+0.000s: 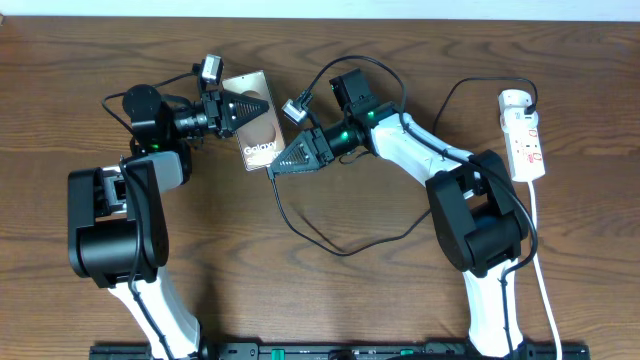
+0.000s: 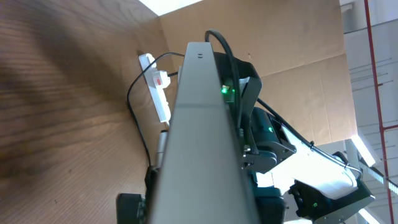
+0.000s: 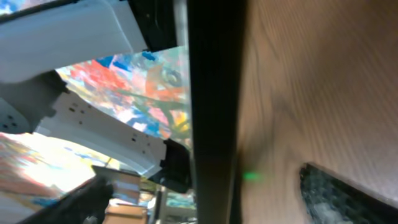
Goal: Plug charger to phone and switch on socket
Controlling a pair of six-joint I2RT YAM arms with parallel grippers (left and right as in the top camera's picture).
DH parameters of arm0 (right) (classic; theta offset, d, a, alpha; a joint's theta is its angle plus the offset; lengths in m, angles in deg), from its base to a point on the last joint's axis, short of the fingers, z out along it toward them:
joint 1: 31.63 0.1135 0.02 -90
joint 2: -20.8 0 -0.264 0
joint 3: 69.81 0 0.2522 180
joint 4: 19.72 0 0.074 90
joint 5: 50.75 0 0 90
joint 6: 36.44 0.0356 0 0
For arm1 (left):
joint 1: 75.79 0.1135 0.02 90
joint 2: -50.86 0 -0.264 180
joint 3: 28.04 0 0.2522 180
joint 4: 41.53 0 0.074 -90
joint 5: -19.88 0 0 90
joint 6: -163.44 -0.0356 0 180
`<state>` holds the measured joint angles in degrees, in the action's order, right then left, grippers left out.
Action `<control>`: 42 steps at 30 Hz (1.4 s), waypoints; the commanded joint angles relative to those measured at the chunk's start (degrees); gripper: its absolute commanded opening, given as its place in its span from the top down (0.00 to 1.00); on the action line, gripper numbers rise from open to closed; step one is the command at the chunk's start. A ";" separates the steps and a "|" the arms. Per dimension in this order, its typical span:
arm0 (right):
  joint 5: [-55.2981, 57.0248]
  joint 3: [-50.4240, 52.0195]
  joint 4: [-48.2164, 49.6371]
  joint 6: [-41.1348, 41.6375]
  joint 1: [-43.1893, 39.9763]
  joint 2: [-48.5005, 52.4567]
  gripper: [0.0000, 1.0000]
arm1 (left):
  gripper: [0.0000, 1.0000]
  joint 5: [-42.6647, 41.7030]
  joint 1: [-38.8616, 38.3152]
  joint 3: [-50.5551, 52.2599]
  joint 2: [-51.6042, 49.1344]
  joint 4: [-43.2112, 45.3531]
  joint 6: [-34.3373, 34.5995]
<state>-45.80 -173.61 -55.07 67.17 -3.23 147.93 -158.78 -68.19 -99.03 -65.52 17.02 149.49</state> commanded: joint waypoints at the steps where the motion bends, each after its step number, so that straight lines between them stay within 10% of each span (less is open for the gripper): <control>1: -1.05 -0.92 -0.04 -0.37 -0.17 0.50 0.01 | 0.93 -1.36 -0.11 -0.37 0.96 0.66 -1.03; 42: 12.83 -0.92 -9.64 -3.02 -2.95 0.50 0.01 | 0.93 -1.36 3.08 -0.37 0.96 0.63 0.55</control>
<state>-34.61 -173.61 -63.74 66.20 -4.94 147.93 -158.98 -65.33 -99.03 -65.50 17.02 149.93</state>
